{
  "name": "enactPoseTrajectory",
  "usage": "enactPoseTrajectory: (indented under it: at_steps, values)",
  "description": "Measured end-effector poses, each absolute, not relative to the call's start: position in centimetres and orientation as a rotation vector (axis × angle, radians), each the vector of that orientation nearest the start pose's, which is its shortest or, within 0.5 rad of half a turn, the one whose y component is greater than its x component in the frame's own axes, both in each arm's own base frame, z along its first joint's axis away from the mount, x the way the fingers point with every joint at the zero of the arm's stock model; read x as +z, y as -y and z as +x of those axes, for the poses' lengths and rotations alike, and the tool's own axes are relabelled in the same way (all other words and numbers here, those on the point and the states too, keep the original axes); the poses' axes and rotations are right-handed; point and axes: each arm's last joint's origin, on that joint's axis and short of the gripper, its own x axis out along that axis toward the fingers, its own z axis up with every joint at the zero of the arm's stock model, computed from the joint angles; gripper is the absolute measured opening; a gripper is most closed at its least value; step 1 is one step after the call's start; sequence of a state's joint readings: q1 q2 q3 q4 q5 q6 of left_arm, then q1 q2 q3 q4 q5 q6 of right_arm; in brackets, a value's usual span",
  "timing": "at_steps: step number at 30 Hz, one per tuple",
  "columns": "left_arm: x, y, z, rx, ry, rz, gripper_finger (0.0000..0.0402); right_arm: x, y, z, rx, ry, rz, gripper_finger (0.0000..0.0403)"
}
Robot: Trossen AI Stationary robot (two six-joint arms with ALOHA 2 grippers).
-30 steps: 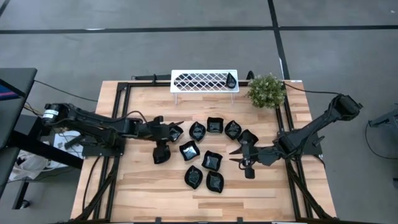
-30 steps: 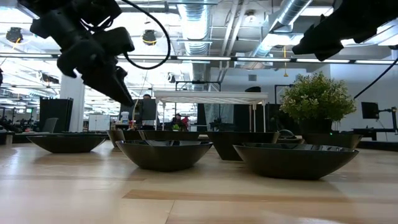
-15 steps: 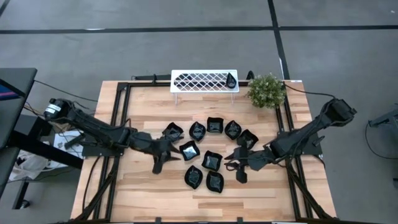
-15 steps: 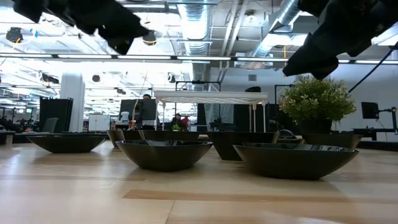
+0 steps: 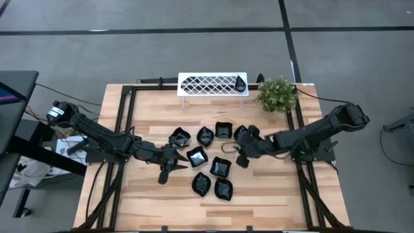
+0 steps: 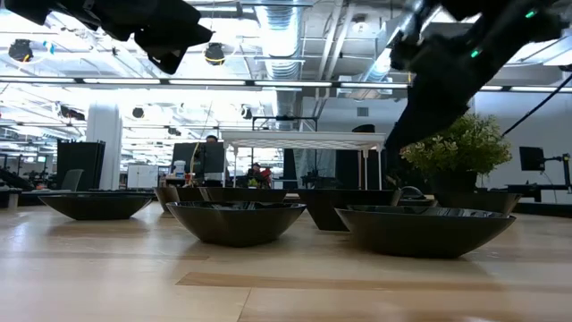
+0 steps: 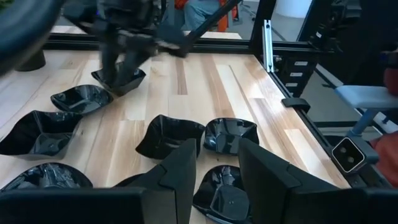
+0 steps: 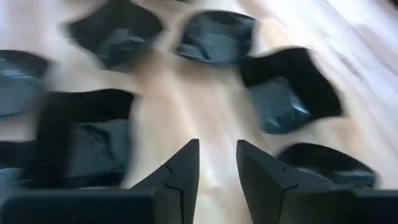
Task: Pick & Place Mini shaped plates
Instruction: Put the leaf shaped plate on the shelf
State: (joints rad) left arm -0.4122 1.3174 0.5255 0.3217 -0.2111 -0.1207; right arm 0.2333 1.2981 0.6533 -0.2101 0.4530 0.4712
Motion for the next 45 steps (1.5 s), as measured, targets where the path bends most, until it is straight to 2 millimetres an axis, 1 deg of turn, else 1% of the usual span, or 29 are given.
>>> enactPoseTrajectory:
  at_steps: [6,10,14,19,23,27,29,34,39,42,45]
  values:
    - [18.3,9.6,23.6,-0.167,-0.457,0.026,0.0122,17.4,-1.7,24.5,-0.5,-0.801,0.181,0.0102]
    - [18.4,9.6,23.6,-0.164,-0.453,0.025,0.0122,16.9,-0.5,25.0,-0.514,-0.88,0.213,0.0102]
    - [18.4,9.6,23.6,-0.164,-0.45,0.024,0.0122,17.2,0.4,25.0,-0.543,-0.989,0.195,0.0102]
    - [18.4,9.6,23.6,-0.165,-0.449,0.024,0.0122,17.9,1.3,24.8,-0.569,-1.05,0.176,0.0102]
    - [18.4,9.6,23.6,-0.165,-0.446,0.023,0.0122,17.7,2.3,24.3,-0.577,-1.12,0.174,0.0102]
    - [18.4,9.6,23.6,-0.165,-0.446,0.023,0.0122,17.3,3.1,23.9,-0.554,-1.161,0.11,0.0102]
    - [18.4,9.6,23.6,-0.165,-0.446,0.023,0.0122,17.3,3.4,23.9,-0.545,-1.159,0.103,0.0102]
    - [18.4,9.6,23.6,-0.166,-0.446,0.023,0.0122,17.5,4.2,24.4,-0.44,-1.123,0.143,0.0102]
    - [18.4,9.6,23.6,-0.166,-0.446,0.023,0.0122,17.6,4.5,24.3,-0.433,-1.122,0.139,0.0102]
    - [18.4,9.6,23.6,-0.166,-0.446,0.023,0.0122,17.9,4.3,23.6,-0.422,-1.078,0.128,0.0102]
    - [18.5,9.6,23.6,-0.167,-0.443,0.022,0.0122,18.0,3.9,21.9,-0.419,-1.03,0.134,0.0102]
